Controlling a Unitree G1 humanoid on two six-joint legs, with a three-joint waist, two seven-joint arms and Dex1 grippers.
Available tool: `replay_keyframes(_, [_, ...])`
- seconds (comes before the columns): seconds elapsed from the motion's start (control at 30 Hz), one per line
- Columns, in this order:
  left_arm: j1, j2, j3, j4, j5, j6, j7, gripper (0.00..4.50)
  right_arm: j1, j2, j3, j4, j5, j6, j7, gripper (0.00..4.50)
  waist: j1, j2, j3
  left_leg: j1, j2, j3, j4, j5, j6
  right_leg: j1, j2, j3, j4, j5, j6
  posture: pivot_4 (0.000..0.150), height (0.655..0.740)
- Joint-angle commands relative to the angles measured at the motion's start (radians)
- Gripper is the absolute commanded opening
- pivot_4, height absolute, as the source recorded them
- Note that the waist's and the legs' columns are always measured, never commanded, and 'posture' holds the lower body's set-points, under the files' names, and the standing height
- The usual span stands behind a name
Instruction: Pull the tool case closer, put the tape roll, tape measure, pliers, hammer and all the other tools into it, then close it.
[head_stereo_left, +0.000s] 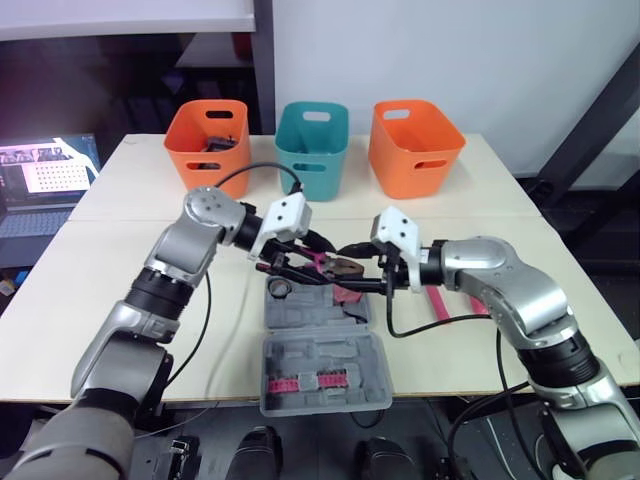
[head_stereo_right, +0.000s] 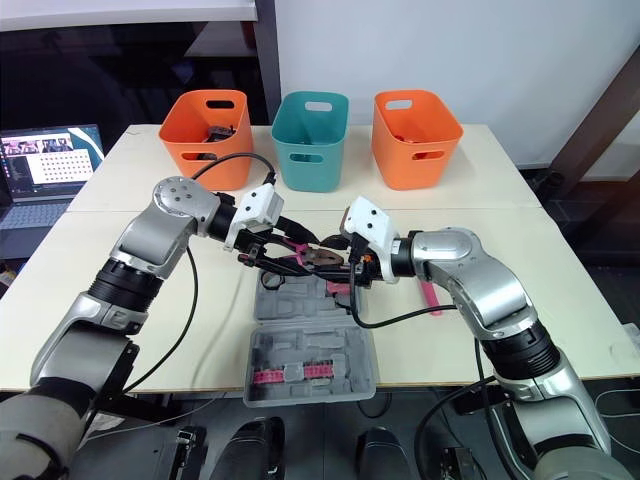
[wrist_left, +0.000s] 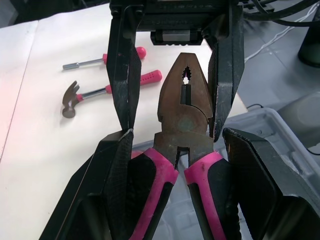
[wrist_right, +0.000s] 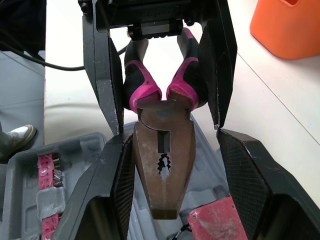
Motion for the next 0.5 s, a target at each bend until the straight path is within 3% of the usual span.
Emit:
replay_keyframes(0.03, [-0.002,0.001,0.004,-0.044,-0.006,0.004,-0.004,2.40,0.003,0.008,-0.036,-0.045,0.019,-0.014,-0.001,2.16,0.000,0.000,0.000,0.000,0.000,0.000,0.000,0.000,0.000,0.000,0.000,0.000,0.000,0.000,0.000,0.150,0.7400])
replay_keyframes(0.13, [-0.006,-0.003,0.003,-0.042,-0.006,0.012,-0.004,2.40,0.008,0.008,-0.041,-0.049,0.022,-0.017,-0.002,0.98,0.000,0.000,0.000,0.000,0.000,0.000,0.000,0.000,0.000,0.000,0.000,0.000,0.000,0.000,0.000,0.150,0.7400])
replay_keyframes(0.5, [-0.004,0.002,0.001,-0.026,0.002,0.032,-0.008,2.40,0.020,0.015,-0.063,-0.079,0.052,-0.004,-0.013,0.95,0.000,0.000,0.000,0.000,0.000,0.000,0.000,0.000,0.000,0.000,0.000,0.000,0.000,0.000,0.000,0.150,0.7400])
